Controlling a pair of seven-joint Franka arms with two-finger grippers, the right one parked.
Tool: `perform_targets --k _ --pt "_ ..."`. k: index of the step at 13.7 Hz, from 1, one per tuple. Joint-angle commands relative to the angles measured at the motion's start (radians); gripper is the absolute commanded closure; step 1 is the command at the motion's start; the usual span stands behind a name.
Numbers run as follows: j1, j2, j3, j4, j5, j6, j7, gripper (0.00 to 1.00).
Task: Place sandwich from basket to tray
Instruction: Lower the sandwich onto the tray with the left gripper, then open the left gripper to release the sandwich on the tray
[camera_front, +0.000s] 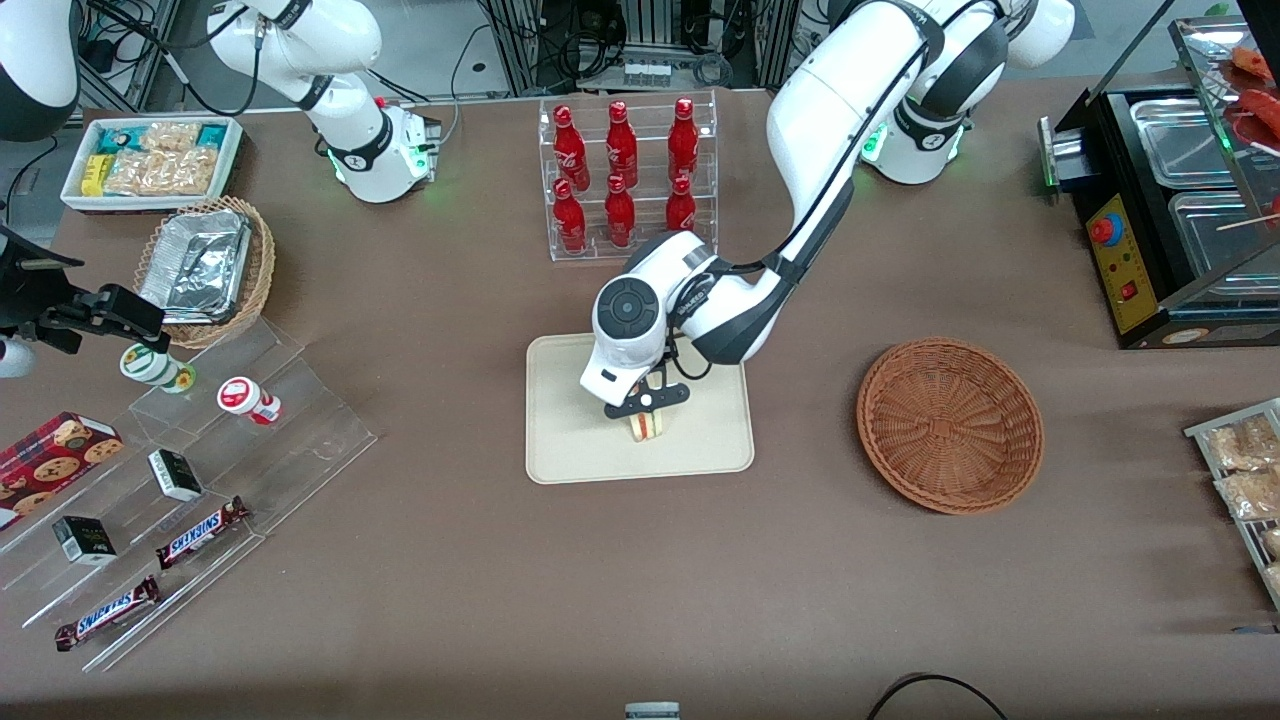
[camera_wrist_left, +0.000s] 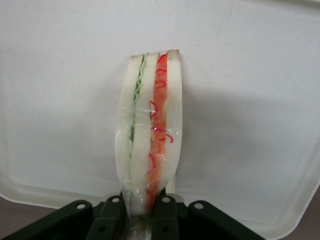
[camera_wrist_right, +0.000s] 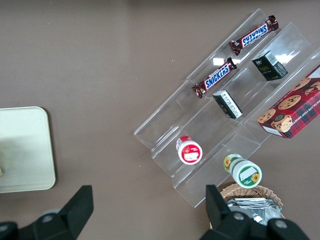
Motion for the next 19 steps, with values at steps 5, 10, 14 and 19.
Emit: perform_targets --k 5,10,14,19 --pt "-0.014 -0.012 0.016 0.047 0.008 -0.054 -0.02 0.0" --pt "-0.003 -0.095 0.019 0.047 0.007 -0.138 -0.005 0.0" --pt "-0.002 -0.147 0.047 0.046 0.013 -0.194 0.104 0.0" --pt "0.0 -0.229 0.133 0.03 0.042 -0.331 0.242 0.0"
